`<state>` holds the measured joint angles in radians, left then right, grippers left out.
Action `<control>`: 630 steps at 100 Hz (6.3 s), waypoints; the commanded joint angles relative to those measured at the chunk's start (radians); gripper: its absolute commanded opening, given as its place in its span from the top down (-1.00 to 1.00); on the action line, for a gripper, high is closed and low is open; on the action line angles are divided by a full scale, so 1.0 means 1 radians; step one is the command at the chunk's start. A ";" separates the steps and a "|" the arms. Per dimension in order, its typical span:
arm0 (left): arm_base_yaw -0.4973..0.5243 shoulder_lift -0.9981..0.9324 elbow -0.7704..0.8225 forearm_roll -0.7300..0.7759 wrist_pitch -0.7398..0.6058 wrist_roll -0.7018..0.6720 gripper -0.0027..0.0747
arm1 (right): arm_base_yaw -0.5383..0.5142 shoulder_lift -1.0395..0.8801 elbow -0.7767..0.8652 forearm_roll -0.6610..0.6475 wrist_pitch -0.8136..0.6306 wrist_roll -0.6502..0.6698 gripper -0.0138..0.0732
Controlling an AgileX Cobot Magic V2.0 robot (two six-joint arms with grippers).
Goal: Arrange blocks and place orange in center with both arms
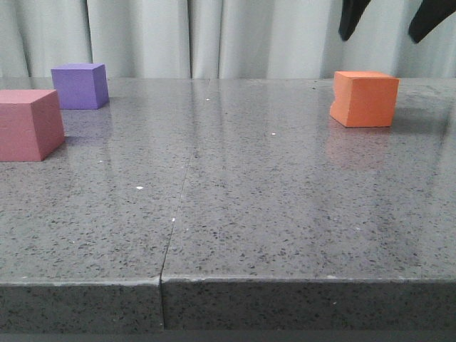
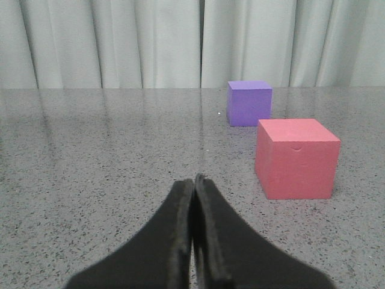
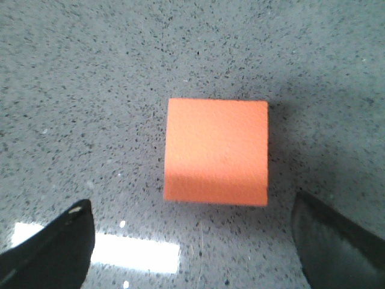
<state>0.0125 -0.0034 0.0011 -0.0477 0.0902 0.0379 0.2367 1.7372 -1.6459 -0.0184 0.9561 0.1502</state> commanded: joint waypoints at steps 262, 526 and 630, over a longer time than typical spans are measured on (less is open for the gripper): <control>-0.004 -0.032 0.047 -0.003 -0.078 -0.008 0.98 | 0.290 0.274 -0.343 0.083 0.101 0.213 -0.14; -0.004 -0.032 0.040 -0.008 -0.169 -0.008 0.98 | 0.290 -1.512 1.159 -0.010 -0.474 0.215 0.82; -0.004 0.769 -0.761 -0.008 0.497 0.197 0.47 | 0.290 -1.512 1.159 -0.010 -0.470 0.215 0.82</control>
<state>0.0125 0.7097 -0.6938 -0.0439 0.6416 0.1549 0.5280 0.2183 -0.4647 -0.0189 0.5545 0.3673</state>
